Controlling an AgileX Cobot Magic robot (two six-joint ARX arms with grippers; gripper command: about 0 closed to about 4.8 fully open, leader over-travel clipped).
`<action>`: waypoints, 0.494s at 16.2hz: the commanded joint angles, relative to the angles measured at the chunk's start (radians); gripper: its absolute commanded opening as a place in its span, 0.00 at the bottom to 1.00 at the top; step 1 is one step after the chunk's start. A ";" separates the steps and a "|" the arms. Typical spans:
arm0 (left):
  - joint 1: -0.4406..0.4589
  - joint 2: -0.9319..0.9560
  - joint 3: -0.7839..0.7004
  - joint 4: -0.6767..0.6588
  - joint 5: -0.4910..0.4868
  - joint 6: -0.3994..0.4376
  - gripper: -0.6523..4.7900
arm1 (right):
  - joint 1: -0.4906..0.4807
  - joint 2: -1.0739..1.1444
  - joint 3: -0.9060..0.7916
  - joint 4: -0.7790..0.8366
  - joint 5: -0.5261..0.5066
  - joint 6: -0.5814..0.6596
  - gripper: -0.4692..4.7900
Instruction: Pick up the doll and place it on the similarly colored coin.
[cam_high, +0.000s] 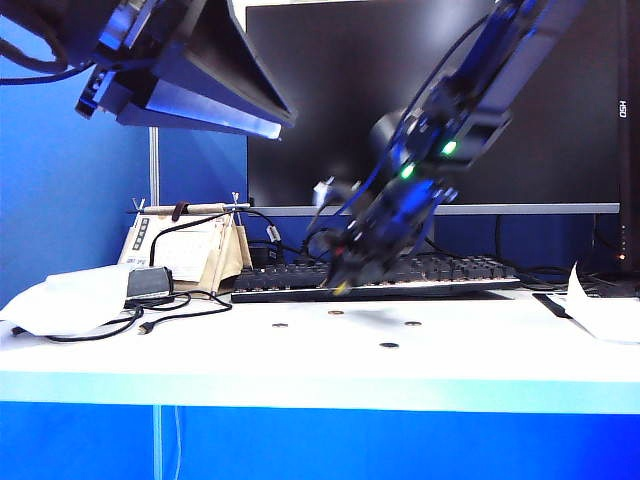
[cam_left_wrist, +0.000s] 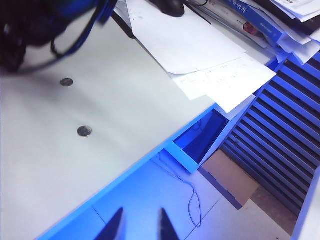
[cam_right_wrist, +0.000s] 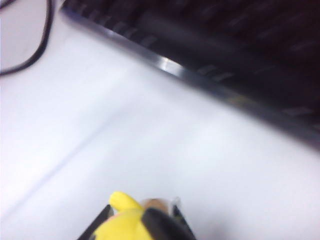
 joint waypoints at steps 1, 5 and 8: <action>-0.002 -0.003 0.002 0.005 0.001 -0.009 0.28 | 0.018 0.013 0.004 0.027 0.002 -0.004 0.34; -0.002 -0.003 0.002 0.004 0.001 -0.011 0.28 | 0.018 0.080 0.126 -0.047 0.031 -0.011 0.34; -0.002 -0.004 0.002 -0.016 0.002 -0.019 0.28 | 0.018 0.107 0.185 -0.077 0.048 -0.011 0.34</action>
